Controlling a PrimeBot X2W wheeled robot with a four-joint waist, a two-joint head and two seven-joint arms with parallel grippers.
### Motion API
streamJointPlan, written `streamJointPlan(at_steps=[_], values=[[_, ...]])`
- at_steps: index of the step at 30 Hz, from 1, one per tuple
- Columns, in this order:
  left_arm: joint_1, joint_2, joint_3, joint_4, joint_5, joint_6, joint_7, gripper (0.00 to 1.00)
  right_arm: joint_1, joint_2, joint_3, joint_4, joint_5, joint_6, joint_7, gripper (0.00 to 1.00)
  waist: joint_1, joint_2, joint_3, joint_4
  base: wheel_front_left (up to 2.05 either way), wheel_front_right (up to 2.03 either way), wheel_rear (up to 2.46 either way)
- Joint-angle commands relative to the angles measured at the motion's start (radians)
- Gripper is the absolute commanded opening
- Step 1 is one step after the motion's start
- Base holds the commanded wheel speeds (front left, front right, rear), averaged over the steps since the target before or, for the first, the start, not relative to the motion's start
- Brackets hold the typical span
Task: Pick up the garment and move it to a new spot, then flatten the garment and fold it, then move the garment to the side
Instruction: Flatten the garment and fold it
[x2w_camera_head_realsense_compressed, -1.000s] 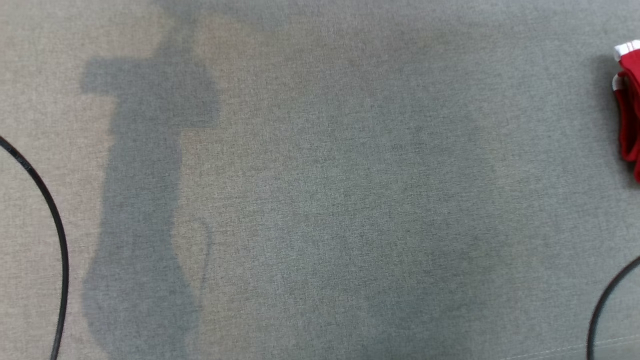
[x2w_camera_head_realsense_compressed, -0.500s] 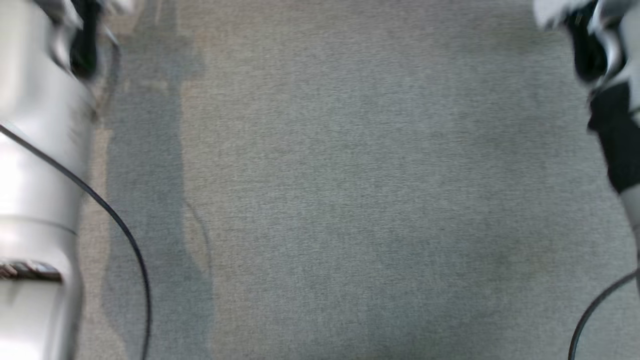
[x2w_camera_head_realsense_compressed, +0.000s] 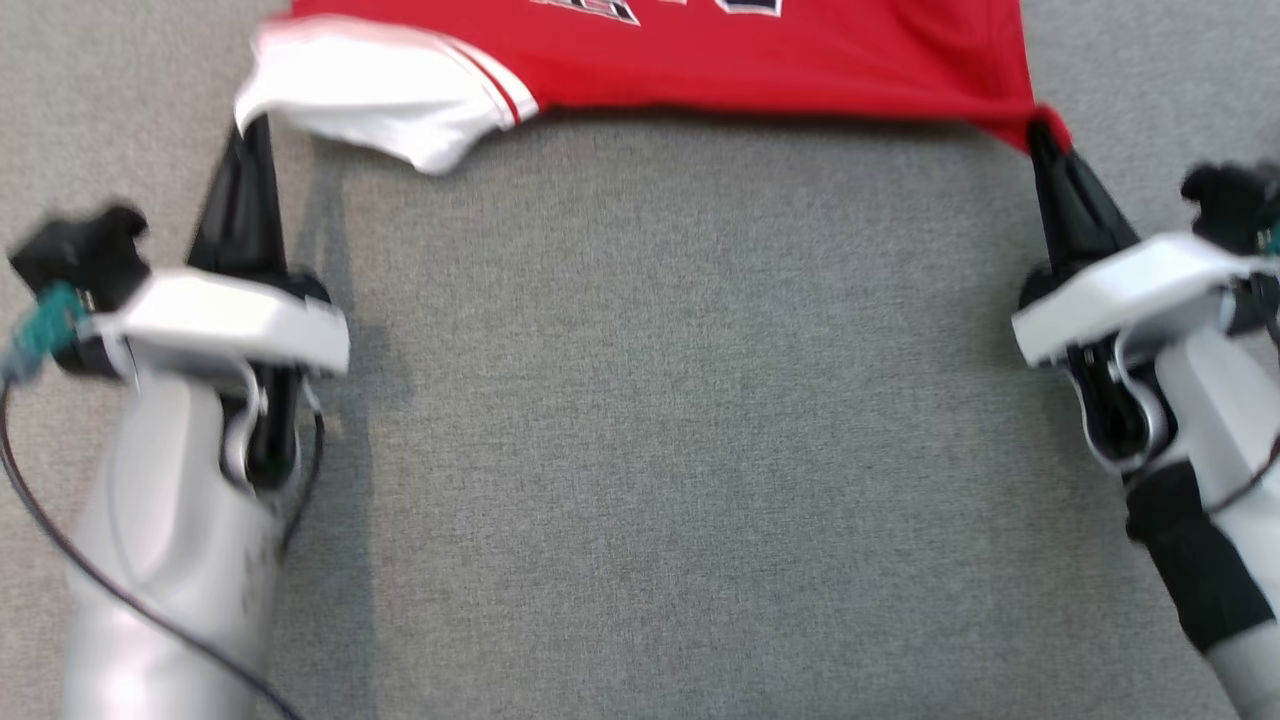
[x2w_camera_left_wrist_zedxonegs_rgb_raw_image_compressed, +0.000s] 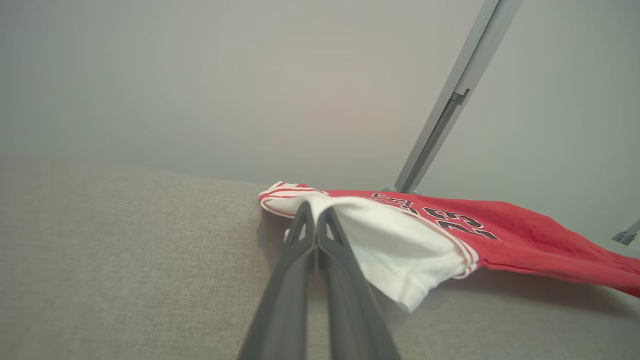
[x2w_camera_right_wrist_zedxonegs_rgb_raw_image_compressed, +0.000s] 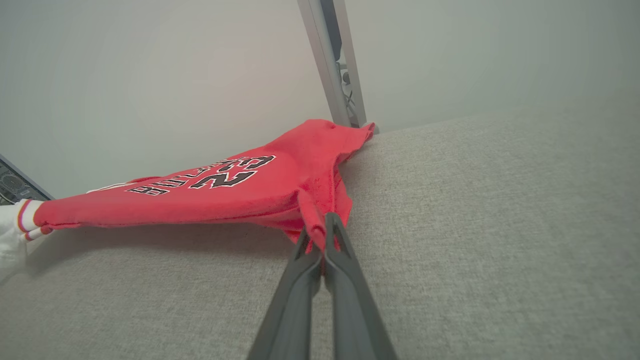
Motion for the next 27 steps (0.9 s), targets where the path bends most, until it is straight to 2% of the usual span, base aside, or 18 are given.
streamJointPlan(at_steps=[1,7,14,22,23,27], values=[[0.036,0.002,0.013,-0.027,0.005,0.010,-0.002,0.00,0.033,-0.011,-0.010,-0.018,-0.006,-0.001,-0.007,0.00,0.0000,0.0000,-0.027,-0.002,0.00,0.00,0.00],[0.337,-0.002,0.017,-0.281,0.039,0.051,0.014,0.00,0.258,-0.027,-0.070,-0.164,-0.052,-0.001,-0.007,0.00,0.0000,0.0000,-0.124,0.002,0.00,0.00,0.00],[0.598,0.018,-0.002,-0.598,0.063,0.140,0.168,0.00,0.488,-0.046,-0.159,-0.327,-0.097,-0.001,0.045,0.00,0.0000,0.0000,-0.212,0.020,0.00,0.00,0.00],[0.817,0.030,-0.014,-0.909,0.081,0.230,0.330,0.00,0.768,0.002,-0.357,-0.625,-0.208,-0.001,0.239,0.00,0.0000,0.0000,-0.276,0.044,0.00,0.00,0.00],[0.817,0.030,-0.014,-0.909,0.081,0.230,0.330,0.00,0.768,0.002,-0.357,-0.625,-0.208,-0.001,0.239,0.00,0.0000,0.0000,-0.276,0.044,0.00,0.00,0.00],[0.874,0.029,-0.032,-1.005,0.074,0.250,0.387,0.00,0.875,0.046,-0.422,-0.780,-0.267,-0.001,0.359,0.00,0.0000,0.0000,-0.287,0.057,0.00,0.00,0.00]])
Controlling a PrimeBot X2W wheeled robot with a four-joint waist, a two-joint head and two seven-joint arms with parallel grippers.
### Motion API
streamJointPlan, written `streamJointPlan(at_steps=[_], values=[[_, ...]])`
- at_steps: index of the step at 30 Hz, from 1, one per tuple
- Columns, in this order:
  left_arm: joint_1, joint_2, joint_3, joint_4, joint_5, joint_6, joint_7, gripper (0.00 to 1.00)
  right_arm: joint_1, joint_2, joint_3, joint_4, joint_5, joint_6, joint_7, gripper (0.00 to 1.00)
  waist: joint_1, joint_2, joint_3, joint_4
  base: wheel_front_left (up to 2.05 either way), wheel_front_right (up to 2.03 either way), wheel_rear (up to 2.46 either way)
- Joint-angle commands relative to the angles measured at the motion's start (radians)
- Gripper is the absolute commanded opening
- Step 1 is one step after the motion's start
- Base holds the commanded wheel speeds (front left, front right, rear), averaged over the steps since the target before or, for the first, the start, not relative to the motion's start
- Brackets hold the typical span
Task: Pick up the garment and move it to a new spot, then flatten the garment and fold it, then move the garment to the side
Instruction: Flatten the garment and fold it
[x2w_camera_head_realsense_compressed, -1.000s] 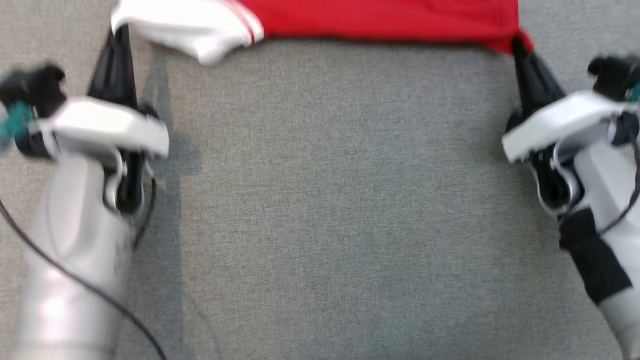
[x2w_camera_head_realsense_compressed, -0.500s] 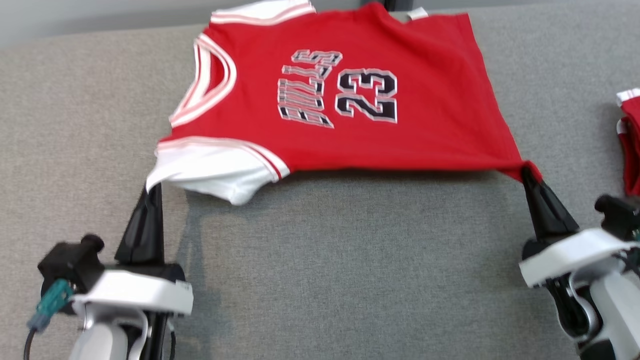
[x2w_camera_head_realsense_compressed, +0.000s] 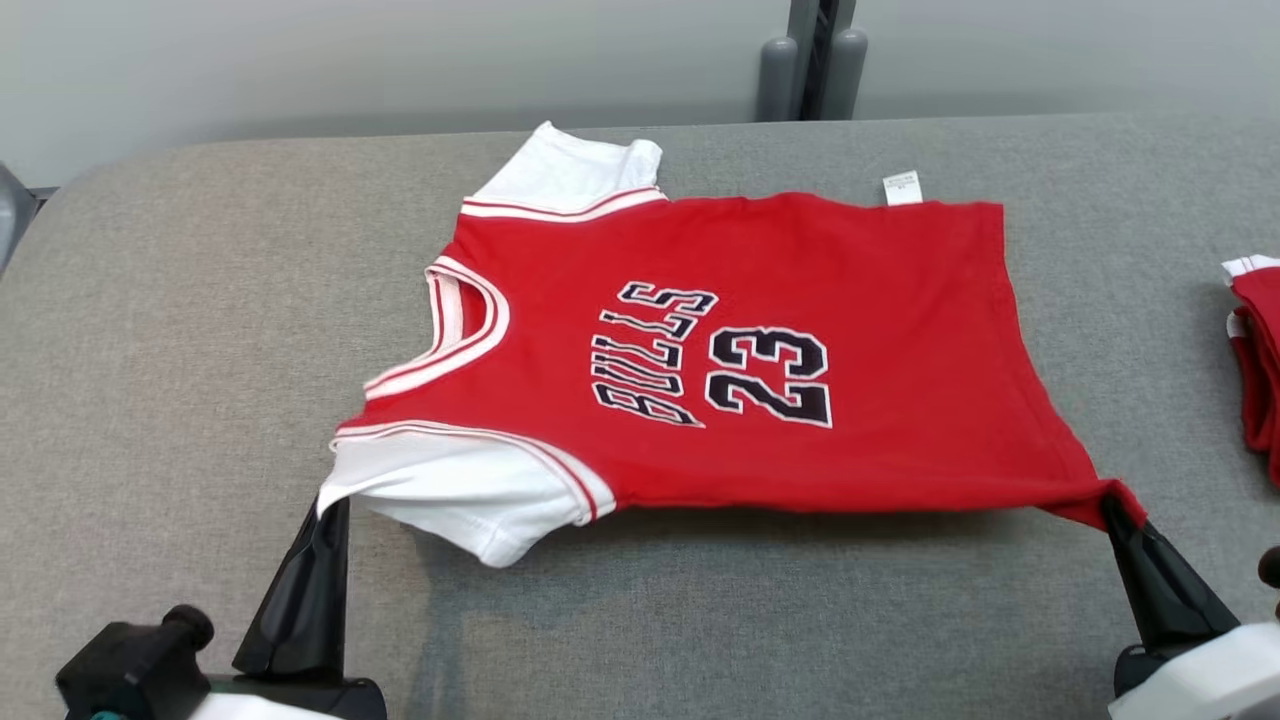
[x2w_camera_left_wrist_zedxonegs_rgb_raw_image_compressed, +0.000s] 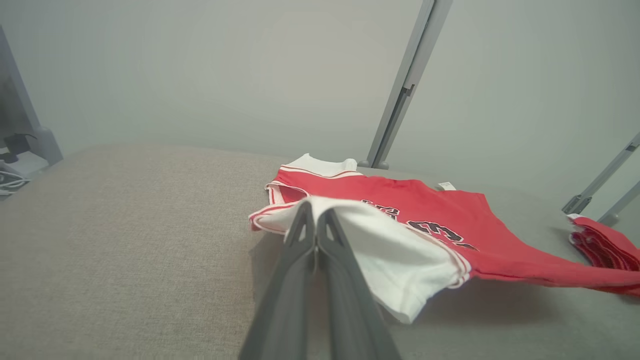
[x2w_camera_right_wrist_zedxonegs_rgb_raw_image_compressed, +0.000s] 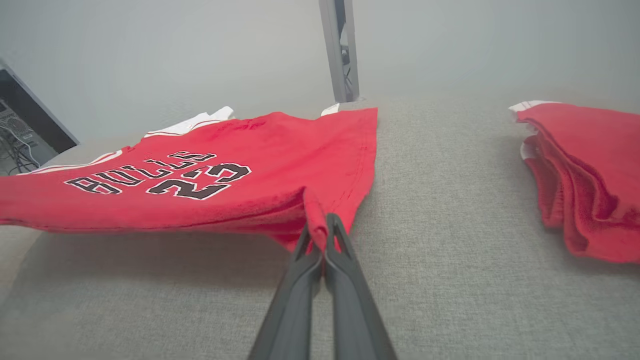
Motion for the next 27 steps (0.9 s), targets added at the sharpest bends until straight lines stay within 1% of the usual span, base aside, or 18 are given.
streamJointPlan(at_steps=[1,5,8,11,16,19,20,23,27], values=[[0.011,0.006,0.003,-0.023,-0.001,0.008,0.009,0.00,0.022,0.011,-0.016,-0.039,-0.011,0.000,0.025,0.00,0.0000,0.0000,-0.004,0.005,0.00,0.00,0.00],[0.029,0.010,0.000,-0.075,-0.005,0.018,0.037,0.00,0.076,0.053,-0.056,-0.141,-0.040,0.000,0.114,0.00,0.0000,0.0000,-0.001,0.008,0.00,0.00,0.00],[0.025,0.013,0.003,-0.075,-0.011,0.017,0.047,0.00,0.091,0.074,-0.068,-0.177,-0.051,0.000,0.157,0.00,0.0000,0.0000,-0.001,0.001,0.00,0.00,0.00],[0.001,0.025,0.007,-0.056,-0.011,0.010,0.055,0.00,0.080,0.086,-0.068,-0.184,-0.056,0.000,0.197,0.00,0.0000,0.0000,0.001,-0.011,0.00,0.00,0.00],[-0.058,0.049,-0.003,0.010,-0.029,-0.019,0.086,0.00,0.007,0.074,-0.048,-0.153,-0.048,0.000,0.260,0.00,0.0000,0.0000,0.017,-0.048,0.00,0.00,0.00],[-0.122,0.063,-0.003,0.057,-0.036,-0.038,0.097,0.00,-0.075,0.055,-0.029,-0.124,-0.031,0.000,0.261,0.00,0.0000,0.0000,0.053,-0.069,0.00,0.00,0.00],[-0.149,0.056,-0.004,0.072,-0.052,-0.048,0.095,0.00,-0.104,0.050,-0.023,-0.109,-0.025,0.000,0.258,0.00,0.0000,0.0000,0.067,-0.074,0.00,0.00,0.00],[-0.239,0.059,-0.002,0.141,-0.074,-0.074,0.093,0.00,-0.191,0.034,-0.005,-0.050,-0.010,0.000,0.261,0.00,0.0000,0.0000,0.118,-0.084,0.00,0.00,0.00],[-0.355,0.060,0.006,0.240,-0.083,-0.102,0.066,0.00,-0.307,0.015,0.025,0.047,0.004,0.000,0.263,0.00,0.0000,0.0000,0.189,-0.097,0.00,0.00,0.00]])
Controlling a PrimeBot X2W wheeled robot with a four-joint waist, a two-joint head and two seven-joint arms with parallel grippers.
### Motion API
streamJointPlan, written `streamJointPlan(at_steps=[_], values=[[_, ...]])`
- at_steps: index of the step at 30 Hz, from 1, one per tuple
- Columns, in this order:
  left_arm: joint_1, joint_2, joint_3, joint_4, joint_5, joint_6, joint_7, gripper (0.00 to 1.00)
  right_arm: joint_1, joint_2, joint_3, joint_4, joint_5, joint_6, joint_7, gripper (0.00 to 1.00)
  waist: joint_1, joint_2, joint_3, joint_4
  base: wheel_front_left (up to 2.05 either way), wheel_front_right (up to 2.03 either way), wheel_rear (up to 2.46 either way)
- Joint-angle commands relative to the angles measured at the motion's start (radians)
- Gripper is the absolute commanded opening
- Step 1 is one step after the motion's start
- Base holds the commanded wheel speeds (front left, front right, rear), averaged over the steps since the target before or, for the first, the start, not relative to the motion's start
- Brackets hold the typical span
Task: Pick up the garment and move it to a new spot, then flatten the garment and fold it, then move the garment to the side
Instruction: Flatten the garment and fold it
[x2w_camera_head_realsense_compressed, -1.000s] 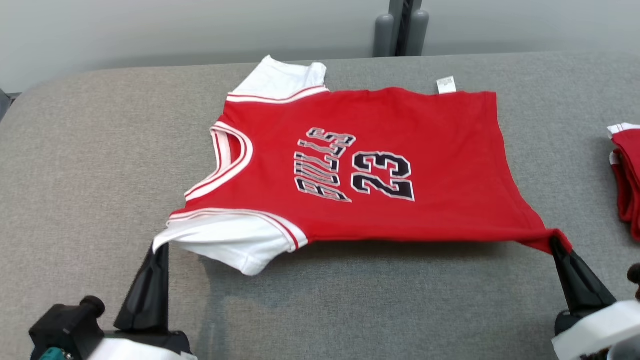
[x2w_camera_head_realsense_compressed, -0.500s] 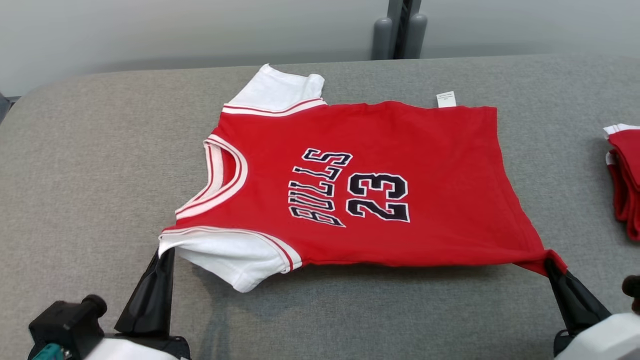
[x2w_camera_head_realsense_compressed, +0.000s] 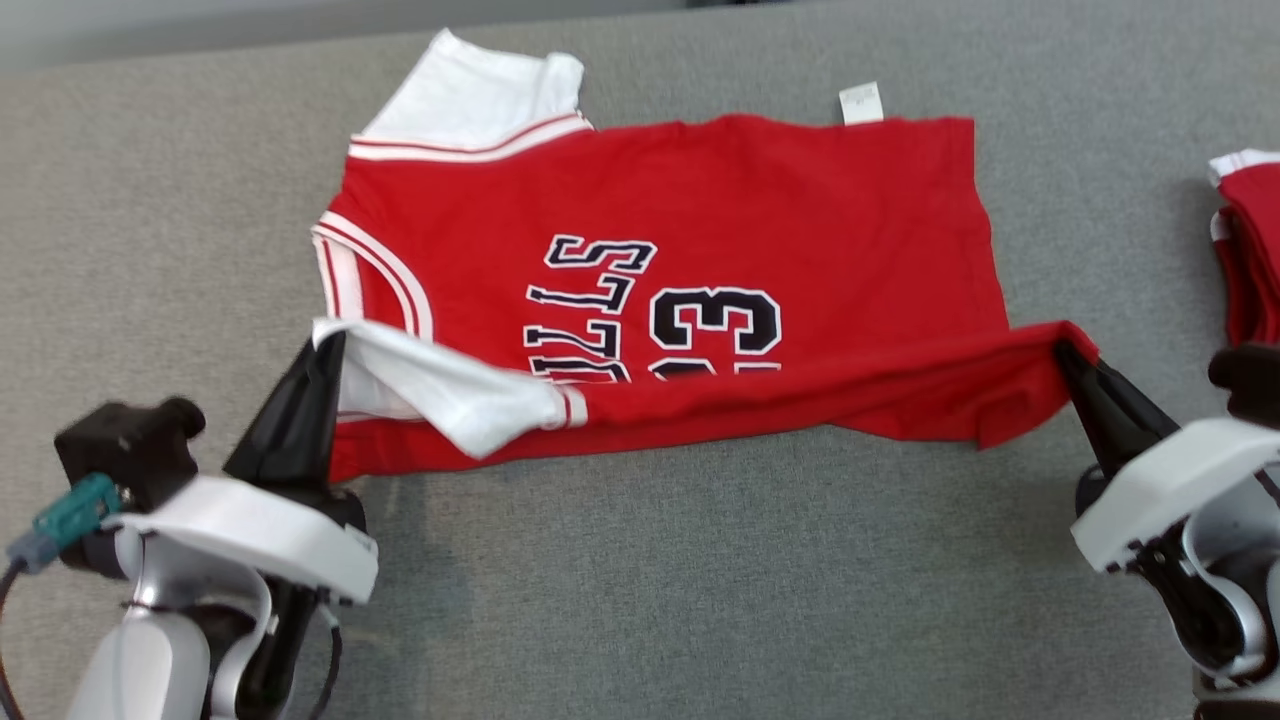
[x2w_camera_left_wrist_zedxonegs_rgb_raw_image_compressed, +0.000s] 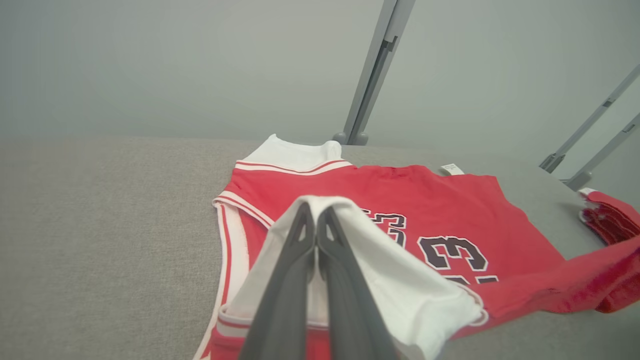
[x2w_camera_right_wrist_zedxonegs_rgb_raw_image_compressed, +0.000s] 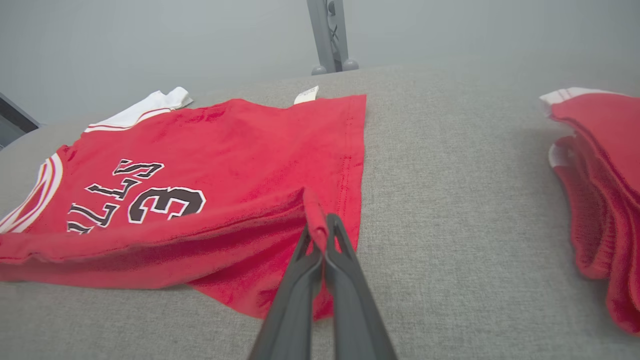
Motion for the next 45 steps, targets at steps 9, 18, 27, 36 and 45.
streamJointPlan(at_steps=[9,18,27,36,45], values=[[-0.191,-0.007,0.005,0.215,-0.006,-0.049,-0.091,0.00,-0.176,-0.027,0.095,0.214,0.050,0.000,-0.050,0.00,0.0000,0.0000,0.126,-0.020,0.00,0.00,0.00],[-0.204,-0.018,0.010,0.312,-0.015,-0.057,-0.148,1.00,-0.197,-0.036,0.132,0.296,0.079,0.000,-0.150,1.00,0.0000,0.0000,0.131,-0.017,0.00,0.00,0.00],[-0.125,-0.038,0.050,0.262,0.047,0.000,-0.353,1.00,-0.108,-0.003,0.020,0.199,-0.020,0.000,-0.407,1.00,0.0000,0.0000,0.071,-0.011,0.00,0.00,0.00],[-0.067,-0.009,0.046,0.277,0.133,0.027,-0.434,1.00,-0.017,0.049,-0.022,0.113,-0.155,0.000,-0.521,1.00,0.0000,0.0000,-0.008,-0.014,0.00,0.00,0.00],[-0.046,-0.015,0.035,0.313,0.133,0.033,-0.440,1.00,0.023,0.070,-0.038,0.110,-0.160,0.000,-0.510,1.00,0.0000,0.0000,-0.028,-0.017,0.00,0.00,0.00]])
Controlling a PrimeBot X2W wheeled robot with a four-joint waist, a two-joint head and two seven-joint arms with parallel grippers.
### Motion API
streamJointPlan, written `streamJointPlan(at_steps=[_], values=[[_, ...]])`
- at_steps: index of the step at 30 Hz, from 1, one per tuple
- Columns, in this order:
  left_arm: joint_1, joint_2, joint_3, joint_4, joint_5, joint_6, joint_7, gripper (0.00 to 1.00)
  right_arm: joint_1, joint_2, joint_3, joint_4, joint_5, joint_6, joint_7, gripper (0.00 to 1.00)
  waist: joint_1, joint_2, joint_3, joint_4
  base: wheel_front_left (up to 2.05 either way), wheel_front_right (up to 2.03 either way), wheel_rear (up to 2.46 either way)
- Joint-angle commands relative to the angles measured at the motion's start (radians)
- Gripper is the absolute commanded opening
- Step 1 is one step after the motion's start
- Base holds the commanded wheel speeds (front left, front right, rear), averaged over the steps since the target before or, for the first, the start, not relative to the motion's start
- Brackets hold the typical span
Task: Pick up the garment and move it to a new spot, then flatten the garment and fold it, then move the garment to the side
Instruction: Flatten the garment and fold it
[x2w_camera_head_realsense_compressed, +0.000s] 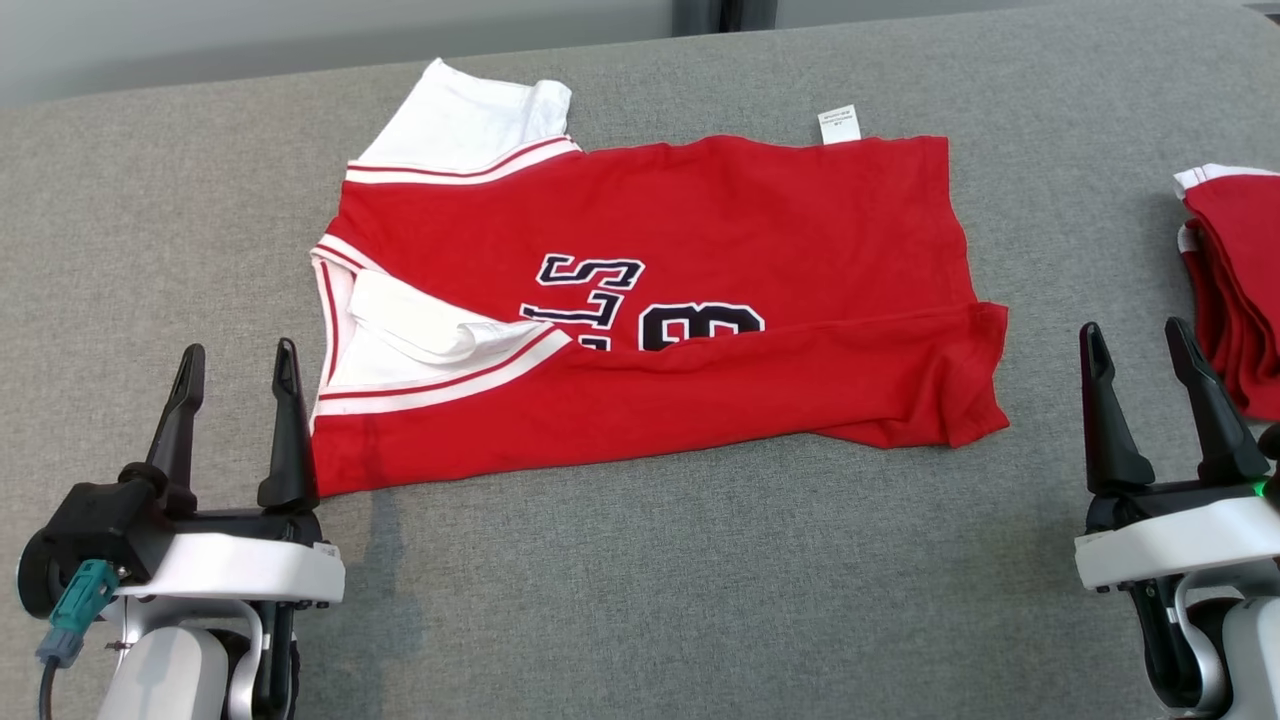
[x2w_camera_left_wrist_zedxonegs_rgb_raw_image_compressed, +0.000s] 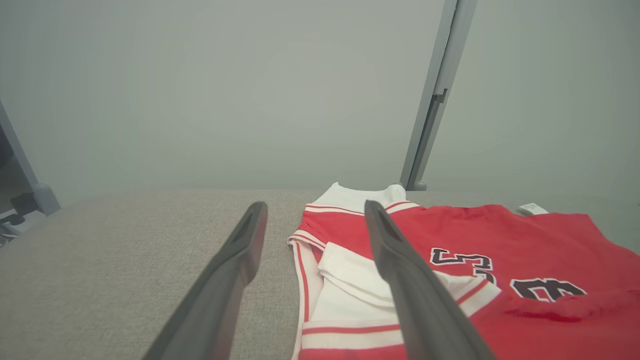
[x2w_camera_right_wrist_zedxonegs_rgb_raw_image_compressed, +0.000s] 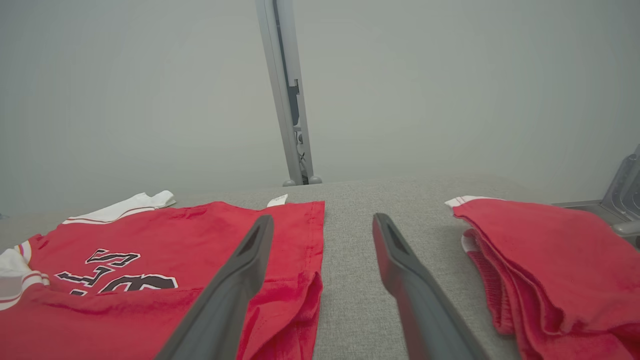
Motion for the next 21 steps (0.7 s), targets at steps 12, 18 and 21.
streamJointPlan(at_steps=[12,18,21], values=[[-0.002,-0.009,-0.033,0.155,-0.048,-0.038,0.062,1.00,-0.012,0.014,0.052,0.122,0.028,0.000,0.035,1.00,0.0000,-0.0001,0.037,-0.002,0.00,0.00,0.00],[-0.014,-0.037,-0.035,0.281,-0.102,-0.064,0.077,1.00,-0.048,0.025,0.103,0.246,0.069,0.000,0.002,1.00,0.0000,-0.0001,0.062,0.005,0.00,0.00,0.00],[-0.028,-0.048,-0.031,0.335,-0.126,-0.079,0.087,1.00,-0.073,0.025,0.127,0.288,0.084,0.000,-0.015,1.00,0.0000,-0.0001,0.070,0.010,0.00,0.00,0.00]])
